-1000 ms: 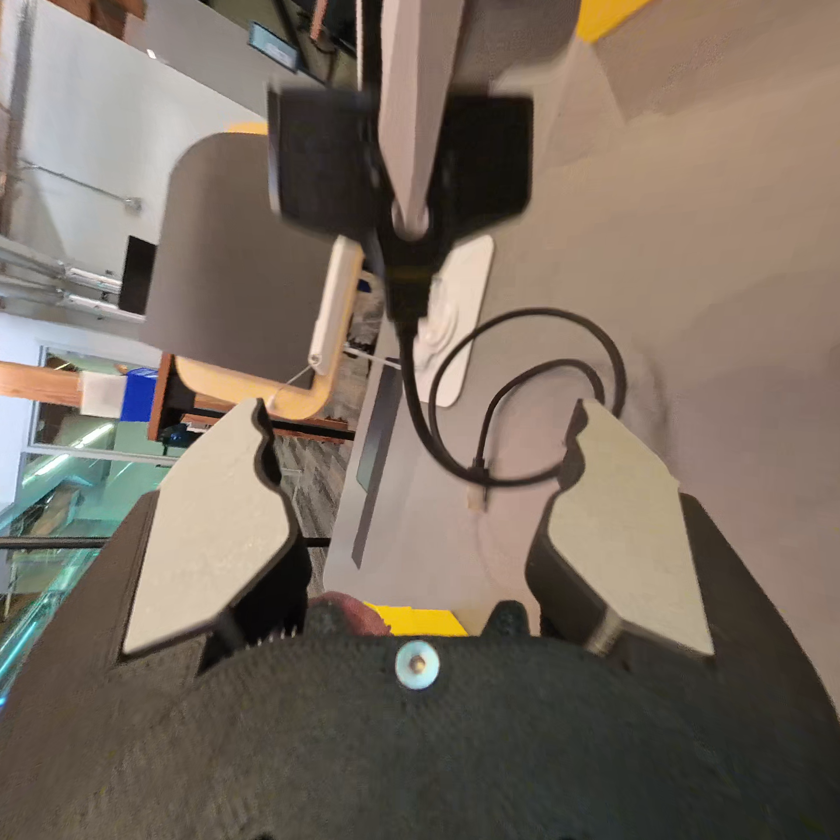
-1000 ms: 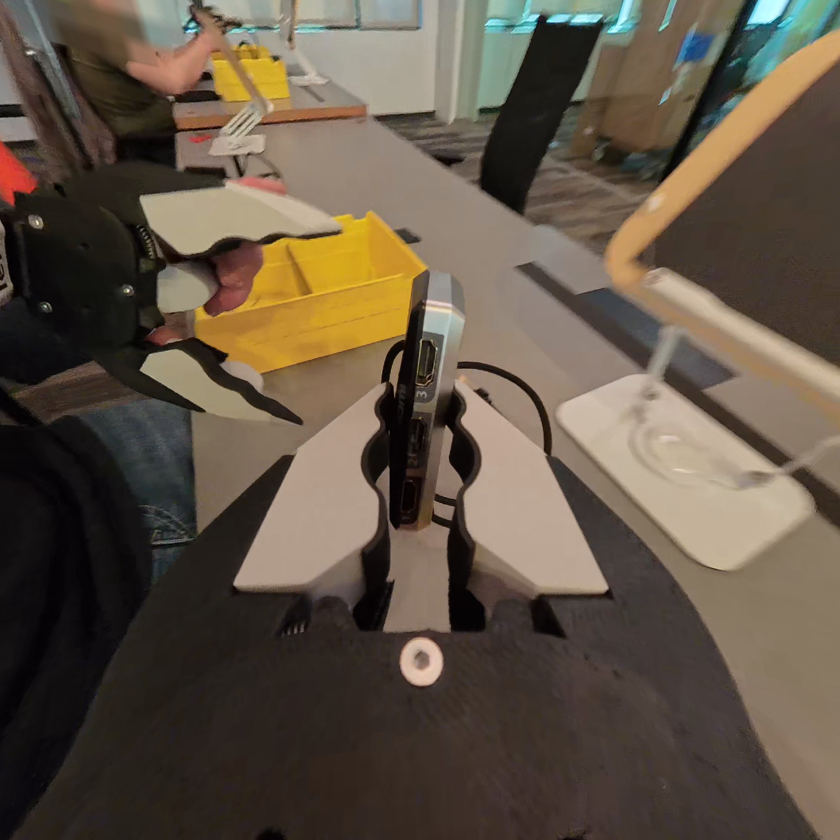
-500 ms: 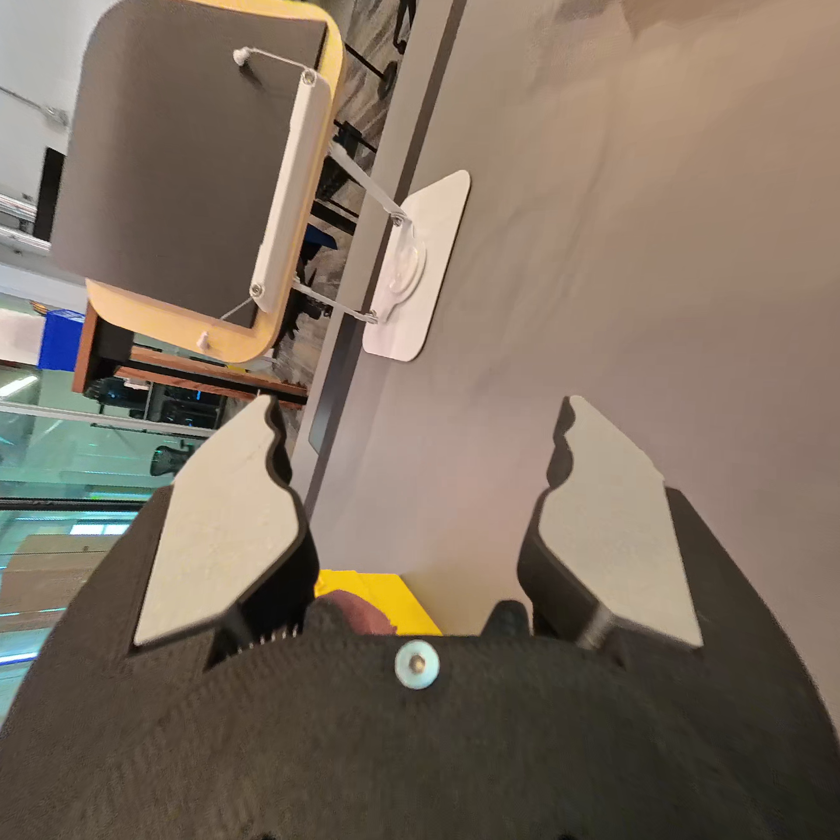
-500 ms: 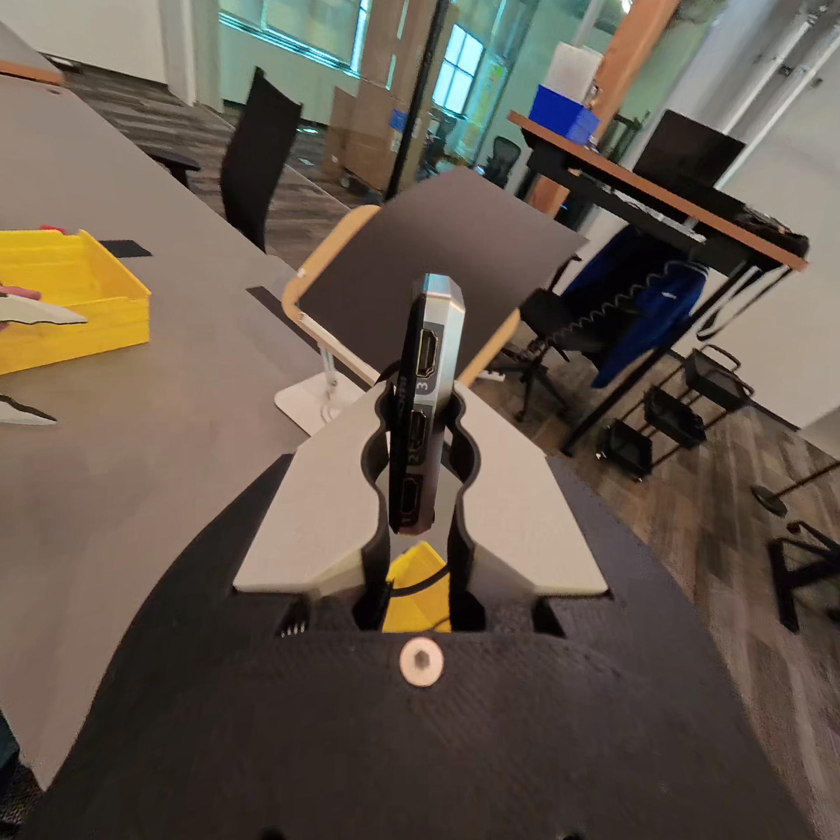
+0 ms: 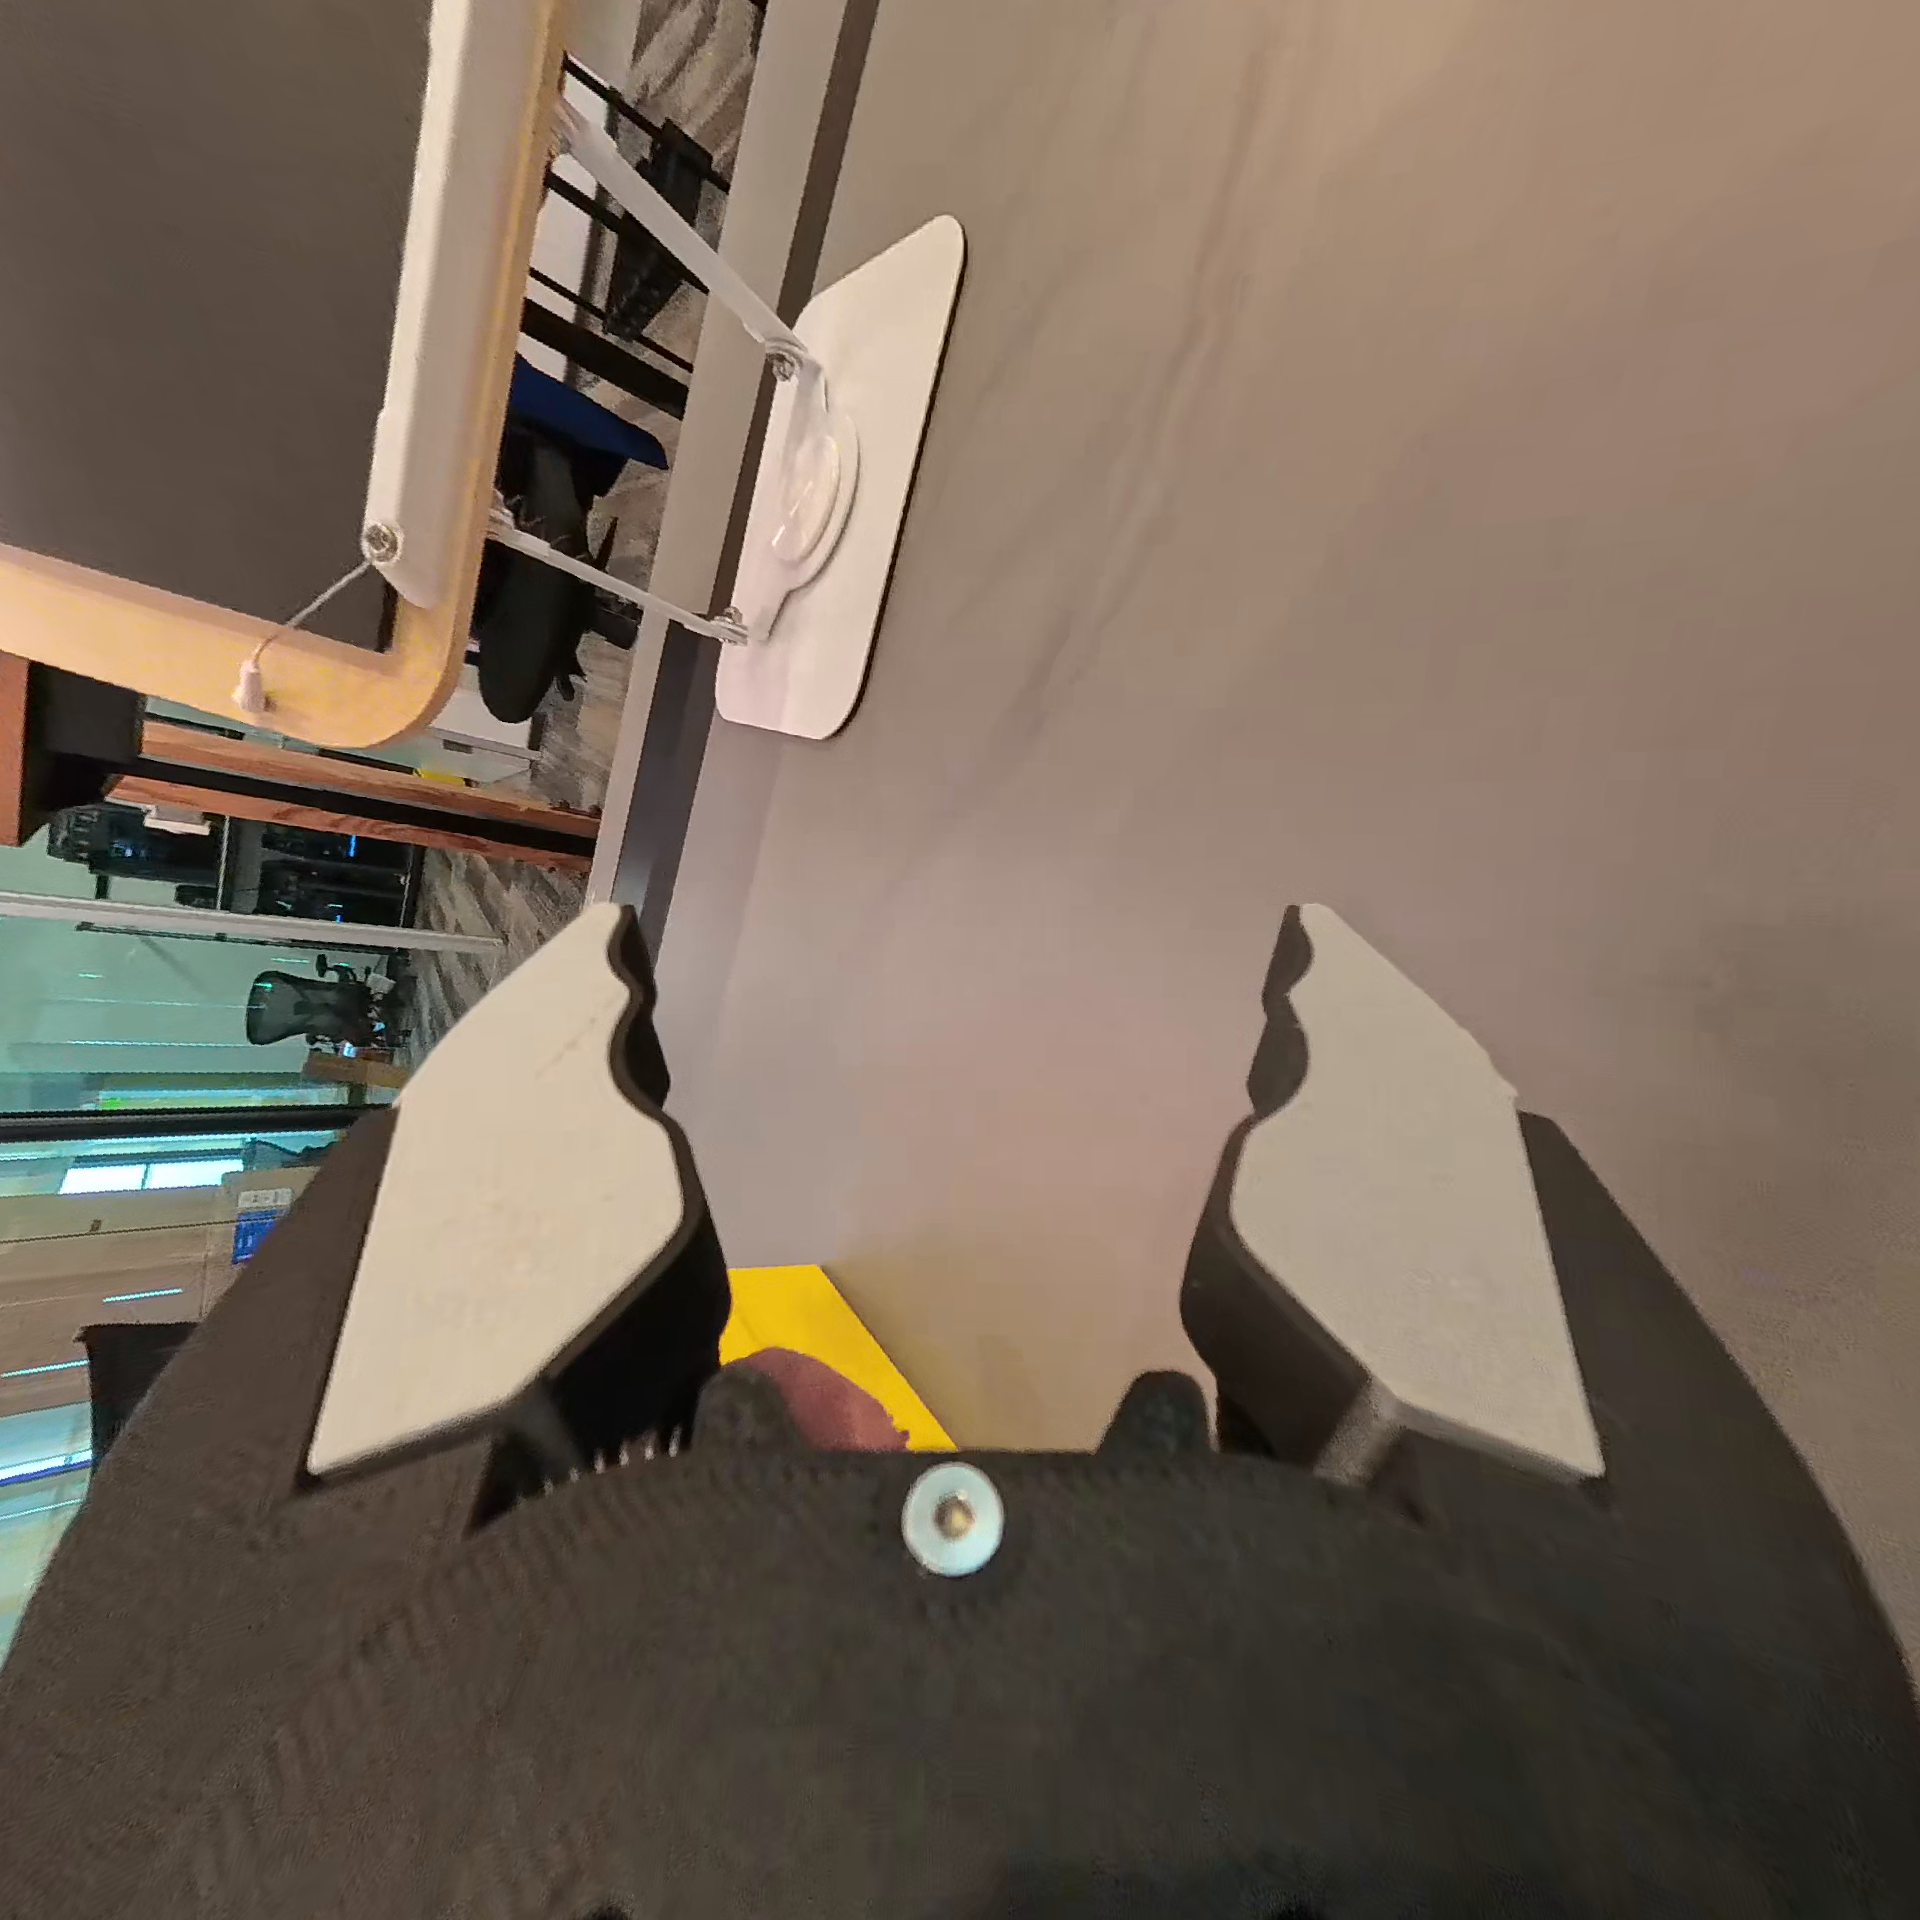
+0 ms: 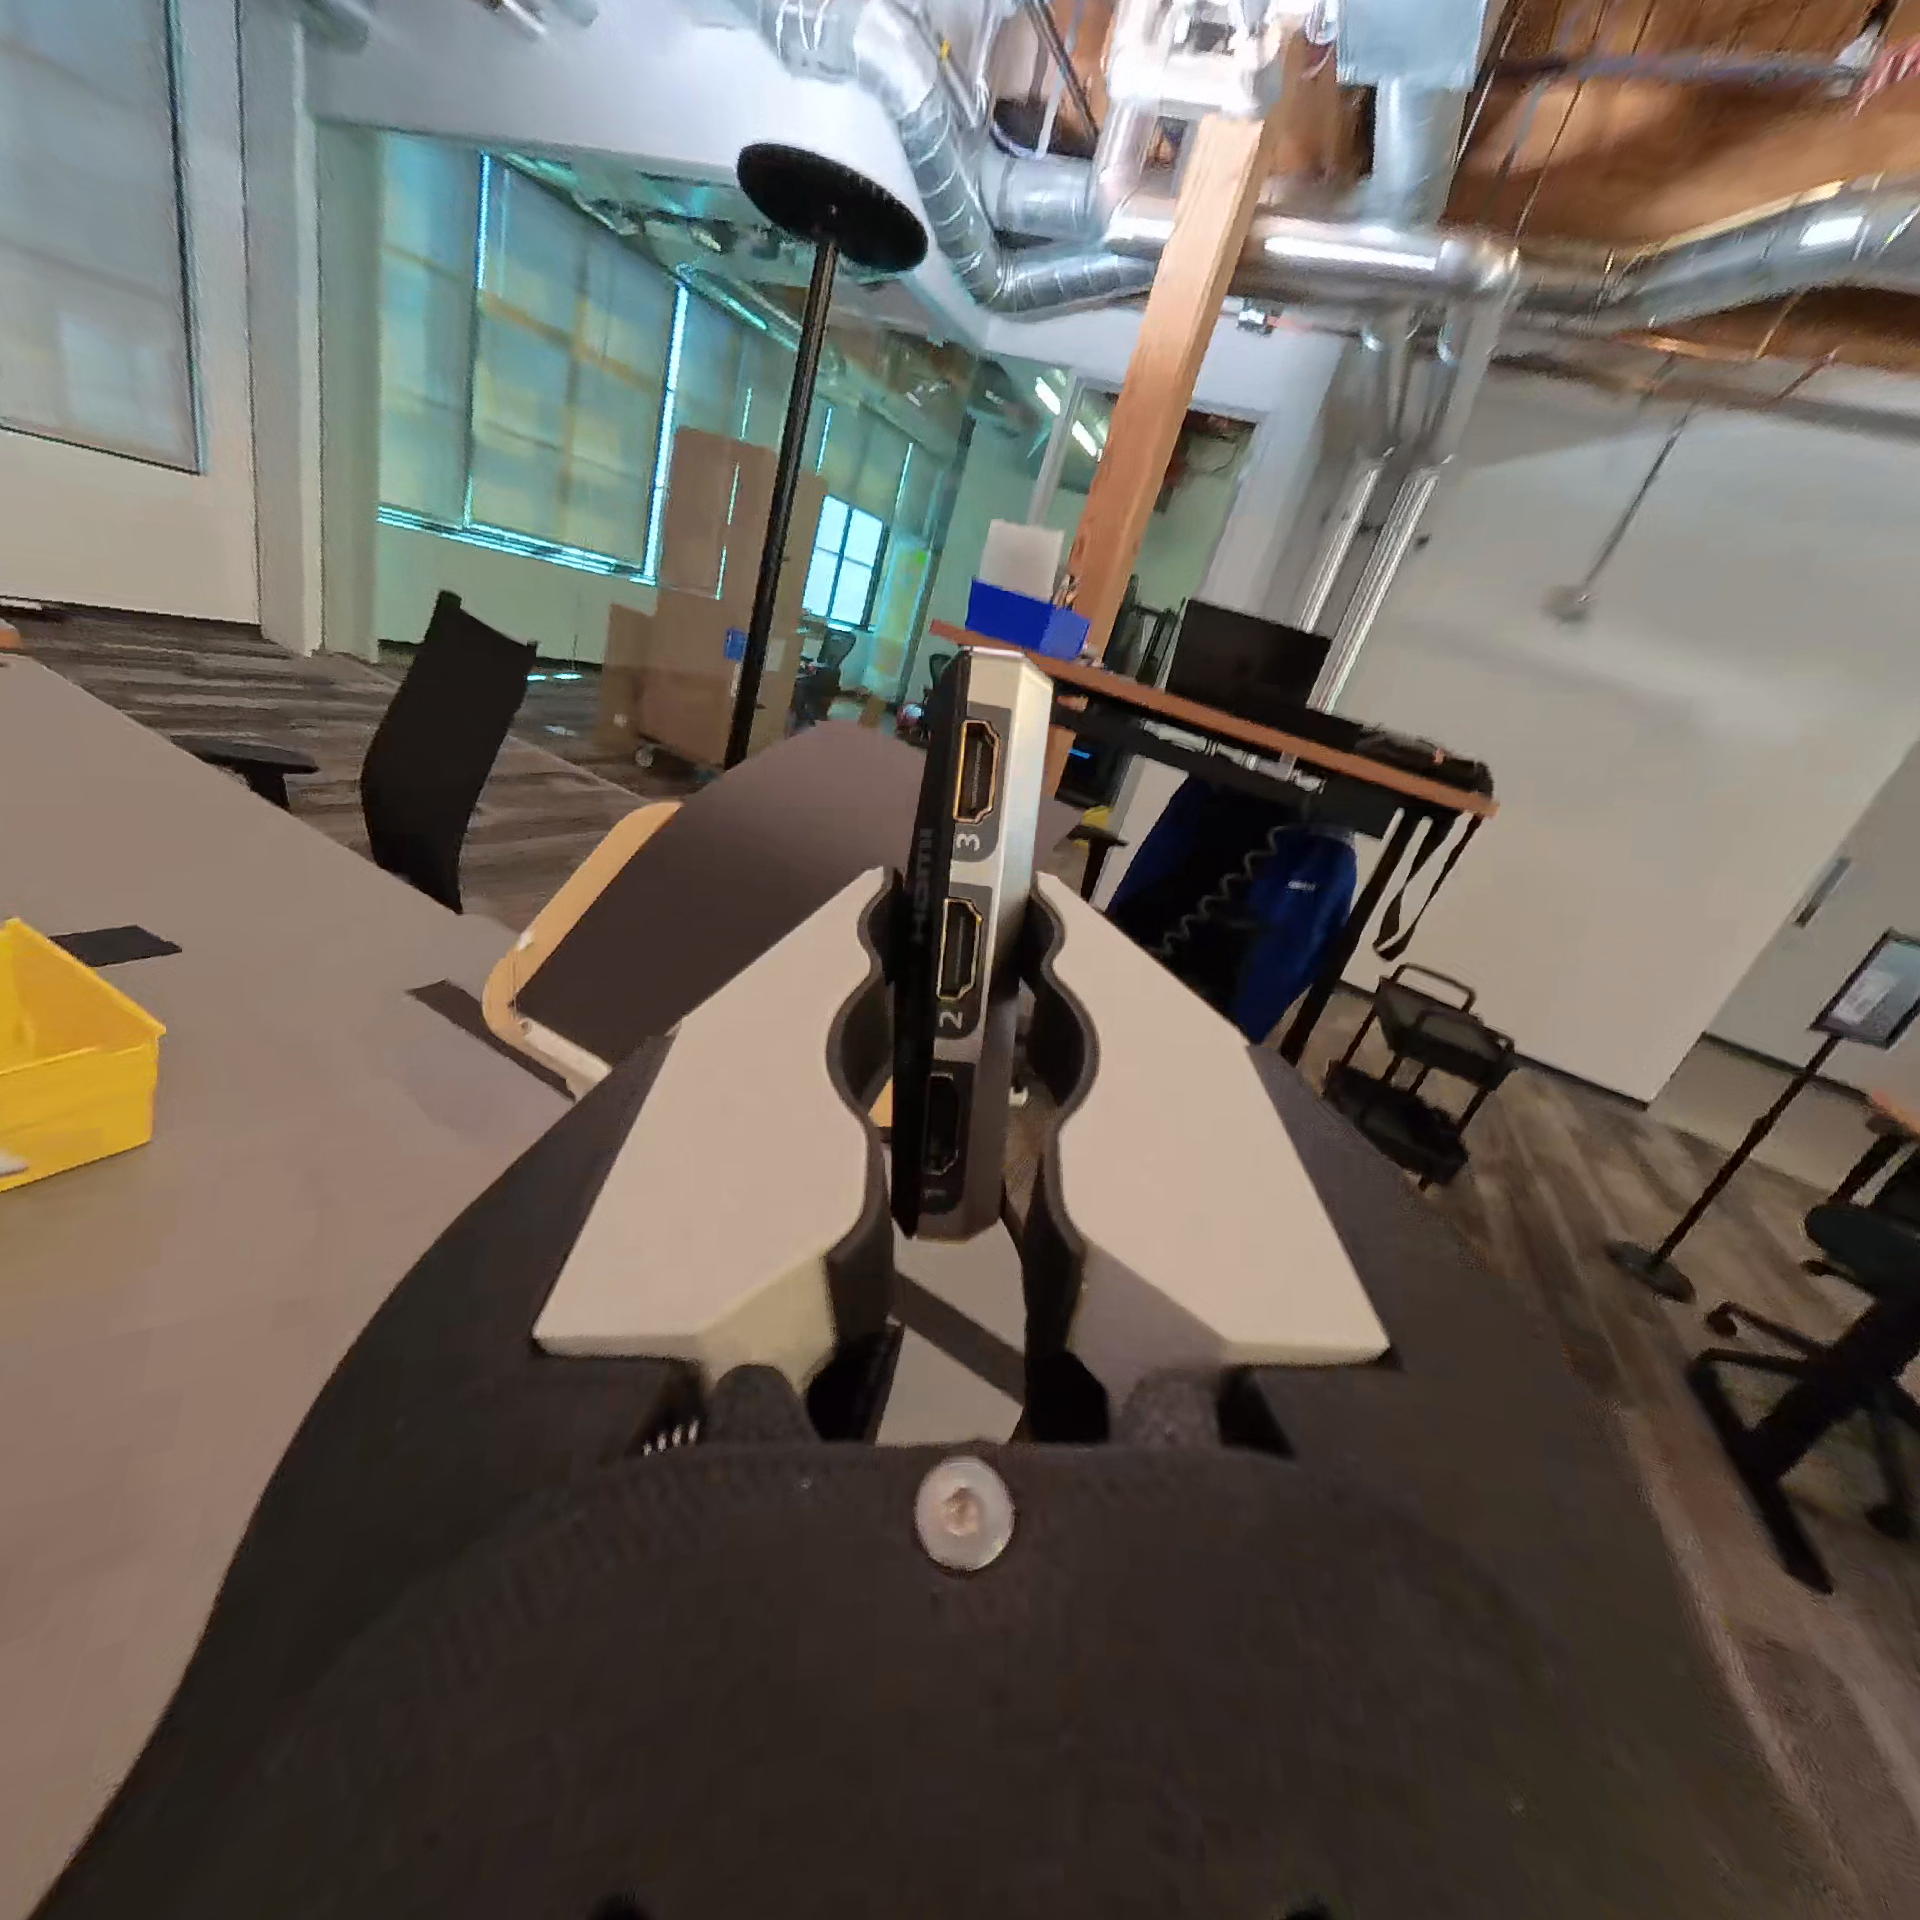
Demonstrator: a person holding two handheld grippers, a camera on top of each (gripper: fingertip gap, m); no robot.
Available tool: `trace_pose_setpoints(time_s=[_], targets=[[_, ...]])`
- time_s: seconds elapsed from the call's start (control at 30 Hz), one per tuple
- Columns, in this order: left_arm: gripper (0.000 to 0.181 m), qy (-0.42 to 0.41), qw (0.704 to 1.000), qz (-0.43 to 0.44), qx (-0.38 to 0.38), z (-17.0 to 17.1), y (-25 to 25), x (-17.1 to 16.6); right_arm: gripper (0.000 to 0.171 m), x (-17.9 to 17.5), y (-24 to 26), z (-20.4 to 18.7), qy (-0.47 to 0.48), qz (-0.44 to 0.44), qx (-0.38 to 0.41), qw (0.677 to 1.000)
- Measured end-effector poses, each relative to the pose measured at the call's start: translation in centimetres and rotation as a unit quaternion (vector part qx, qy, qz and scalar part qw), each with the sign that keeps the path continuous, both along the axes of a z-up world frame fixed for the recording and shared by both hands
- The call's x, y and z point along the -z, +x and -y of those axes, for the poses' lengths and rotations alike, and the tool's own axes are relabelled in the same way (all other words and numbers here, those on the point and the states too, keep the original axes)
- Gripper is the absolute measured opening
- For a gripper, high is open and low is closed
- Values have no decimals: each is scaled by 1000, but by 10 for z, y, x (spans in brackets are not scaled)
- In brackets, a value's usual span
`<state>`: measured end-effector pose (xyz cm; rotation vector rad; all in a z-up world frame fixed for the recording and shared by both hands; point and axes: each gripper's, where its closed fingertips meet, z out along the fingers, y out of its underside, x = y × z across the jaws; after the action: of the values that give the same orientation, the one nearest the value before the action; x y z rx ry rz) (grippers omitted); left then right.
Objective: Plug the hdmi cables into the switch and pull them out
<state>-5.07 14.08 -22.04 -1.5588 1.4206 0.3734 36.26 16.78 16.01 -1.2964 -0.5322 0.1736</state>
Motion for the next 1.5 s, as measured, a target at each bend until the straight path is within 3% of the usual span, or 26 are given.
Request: trace_pose_setpoints(time_s=[0.2,0.37,0.5,0.9,1.0,1.23,1.5], targets=[[110,-9,1000,4,1,1,-2,4,19,-44,6,16,40,12,29,999],[109,-19,1000,1,1,1,-6,10,20,-34,28,19,19,13,52,998],[109,-22,1000,-3,2,2,-4,12,19,11,40,-1,-45,30,61,997],[108,-40,999,-20,-4,2,-8,28,19,209,72,-74,-215,46,86,972],[108,-46,999,-21,-6,1,-9,33,19,237,77,-82,-227,52,92,968],[108,-54,998,-24,-8,0,-11,40,19,262,73,-85,-239,54,46,968],[107,-59,998,-27,-5,2,-10,42,20,346,60,-46,-451,113,-34,885]])
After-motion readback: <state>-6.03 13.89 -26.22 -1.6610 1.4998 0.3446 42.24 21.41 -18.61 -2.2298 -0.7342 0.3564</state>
